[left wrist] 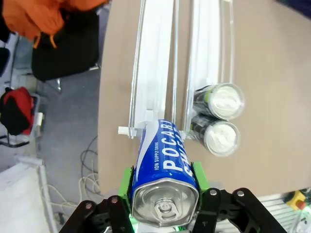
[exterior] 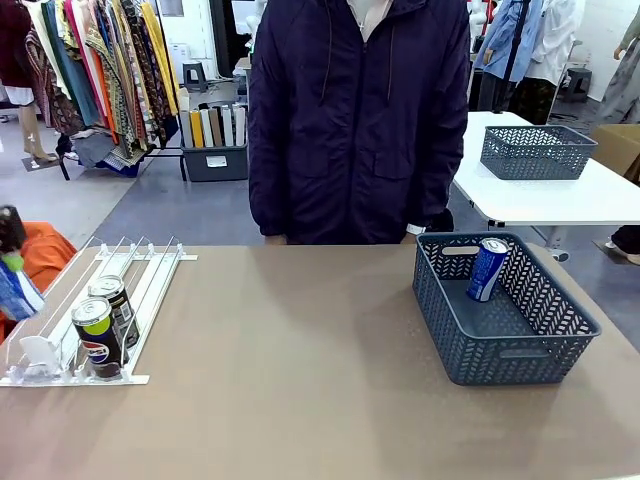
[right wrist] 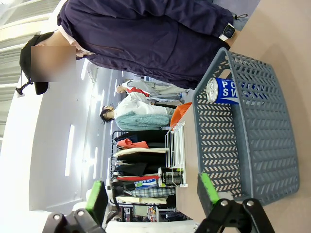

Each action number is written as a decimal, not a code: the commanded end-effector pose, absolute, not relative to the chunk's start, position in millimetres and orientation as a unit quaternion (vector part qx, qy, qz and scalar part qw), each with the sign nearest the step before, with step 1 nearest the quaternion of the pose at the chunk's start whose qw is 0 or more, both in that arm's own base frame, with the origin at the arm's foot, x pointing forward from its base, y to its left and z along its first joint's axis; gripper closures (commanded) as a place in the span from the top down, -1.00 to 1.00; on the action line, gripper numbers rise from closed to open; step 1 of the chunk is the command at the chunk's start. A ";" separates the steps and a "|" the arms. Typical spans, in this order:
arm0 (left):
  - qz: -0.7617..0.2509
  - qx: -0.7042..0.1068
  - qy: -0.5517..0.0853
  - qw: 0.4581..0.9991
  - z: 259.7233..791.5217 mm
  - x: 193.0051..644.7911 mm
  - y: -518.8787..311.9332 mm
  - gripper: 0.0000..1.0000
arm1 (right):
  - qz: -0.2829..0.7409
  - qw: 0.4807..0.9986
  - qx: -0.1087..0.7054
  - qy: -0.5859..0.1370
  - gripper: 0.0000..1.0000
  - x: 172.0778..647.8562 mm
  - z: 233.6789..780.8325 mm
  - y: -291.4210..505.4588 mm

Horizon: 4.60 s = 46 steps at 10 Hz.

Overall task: Retrieve and store the cans from the dispenser.
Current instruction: Pick up the last remaining can from one row of the Automatic Can Dispenser and place it in the middle of the table.

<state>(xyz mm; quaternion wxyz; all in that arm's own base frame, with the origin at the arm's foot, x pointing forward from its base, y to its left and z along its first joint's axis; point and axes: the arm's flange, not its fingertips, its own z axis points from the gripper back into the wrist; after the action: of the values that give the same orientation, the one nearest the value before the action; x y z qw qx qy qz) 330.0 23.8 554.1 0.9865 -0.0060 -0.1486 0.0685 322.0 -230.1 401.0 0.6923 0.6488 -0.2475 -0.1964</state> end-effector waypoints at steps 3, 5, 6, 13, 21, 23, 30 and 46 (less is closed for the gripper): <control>0.084 -0.086 -0.182 0.976 580.8 303.9 45.4 -1.00 | -0.199 0.690 0.653 -0.241 1.00 321.1 406.0 -231.0; 0.078 -0.049 -0.180 0.979 588.5 305.9 36.5 -1.00 | -0.199 0.690 0.653 -0.241 1.00 321.1 406.0 -231.0; 0.078 -0.049 -0.180 0.979 588.5 305.9 36.5 -1.00 | -0.199 0.690 0.653 -0.241 1.00 321.1 406.0 -231.0; 0.085 -0.127 -0.187 0.970 596.2 384.4 -23.5 -1.00 | -0.199 0.690 0.653 -0.241 1.00 321.1 406.0 -231.0; -0.138 -0.040 -0.074 0.987 523.4 495.2 -366.8 -1.00 | -0.199 0.690 0.653 -0.241 1.00 321.1 406.0 -231.0; -0.147 -0.001 -0.074 0.986 479.7 493.3 -397.0 -1.00 | -0.199 0.690 0.653 -0.241 1.00 321.1 406.0 -231.0; -0.183 0.008 -0.054 0.982 417.6 490.1 -415.9 -0.96 | -0.199 0.690 0.653 -0.241 1.00 321.1 406.0 -231.0; -0.116 -0.218 -0.110 0.963 608.2 451.1 -152.3 1.00 | -0.199 0.690 0.653 -0.241 1.00 321.1 406.0 -231.0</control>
<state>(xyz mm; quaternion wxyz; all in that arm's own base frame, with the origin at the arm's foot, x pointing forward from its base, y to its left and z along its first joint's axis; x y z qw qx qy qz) 456.8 -197.6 623.4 0.9642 -0.1930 -0.1215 -0.1355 322.0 -230.5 401.0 0.6922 0.6489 -0.2475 -0.1965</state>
